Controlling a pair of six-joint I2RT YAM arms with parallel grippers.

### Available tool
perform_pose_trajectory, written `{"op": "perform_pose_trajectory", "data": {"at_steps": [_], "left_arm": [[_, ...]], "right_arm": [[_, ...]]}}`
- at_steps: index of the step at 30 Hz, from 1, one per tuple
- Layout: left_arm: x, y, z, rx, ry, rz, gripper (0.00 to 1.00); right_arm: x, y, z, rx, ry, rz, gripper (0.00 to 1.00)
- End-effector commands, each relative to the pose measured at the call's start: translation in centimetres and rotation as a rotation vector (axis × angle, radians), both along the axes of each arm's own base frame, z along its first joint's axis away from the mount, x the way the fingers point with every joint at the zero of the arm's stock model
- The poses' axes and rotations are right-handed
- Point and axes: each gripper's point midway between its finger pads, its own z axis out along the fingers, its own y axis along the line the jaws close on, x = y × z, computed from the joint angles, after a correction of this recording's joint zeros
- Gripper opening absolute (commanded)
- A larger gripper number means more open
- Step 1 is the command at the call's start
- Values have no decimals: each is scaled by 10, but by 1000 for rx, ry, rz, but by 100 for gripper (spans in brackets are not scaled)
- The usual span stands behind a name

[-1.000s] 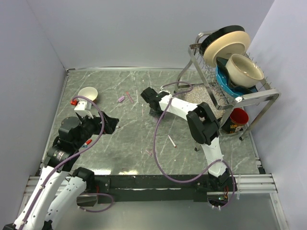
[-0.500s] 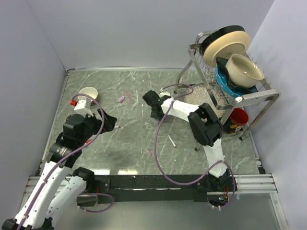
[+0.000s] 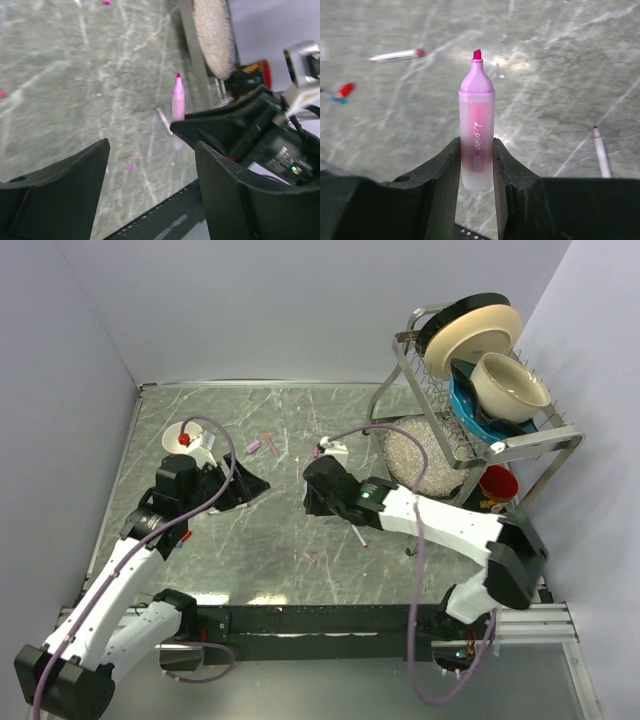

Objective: Insert the pens into the pen caps

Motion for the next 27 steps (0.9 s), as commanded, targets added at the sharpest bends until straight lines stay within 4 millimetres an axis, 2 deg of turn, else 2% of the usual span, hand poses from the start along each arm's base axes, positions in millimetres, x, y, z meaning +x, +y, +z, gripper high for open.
{"op": "perform_pose_trajectory", "data": {"at_steps": [1, 5, 8, 14, 18, 21, 23, 24, 25, 26, 27], "left_arm": [[3, -24, 25, -117, -55, -104, 74], [2, -32, 21, -143, -23, -142, 72], [1, -39, 19, -172, 0, -162, 71], [-6, -56, 21, -213, 11, -211, 68], [-6, -58, 12, -184, 46, -192, 63], [-6, -61, 7, -179, 58, -195, 54], [-8, -63, 10, -194, 56, -205, 36], [-9, -64, 12, -200, 54, -212, 24], [-10, -65, 16, -210, 37, -224, 4], [-15, -67, 21, -221, 24, -254, 1], [-18, -68, 24, -228, 11, -274, 1]], "right_arm": [[-12, 17, 40, 184, -56, 65, 0], [-27, 31, 66, 254, -85, 128, 0], [-31, 37, 81, 268, -105, 139, 0], [-38, 49, 96, 282, -117, 154, 0], [-42, 52, 108, 304, -135, 153, 0], [-45, 55, 112, 304, -144, 161, 0], [-48, 57, 115, 308, -148, 170, 0], [-51, 58, 114, 313, -139, 184, 1], [-53, 61, 119, 335, -144, 202, 4], [-56, 61, 116, 341, -135, 213, 10], [-60, 61, 116, 354, -128, 228, 23]]}}
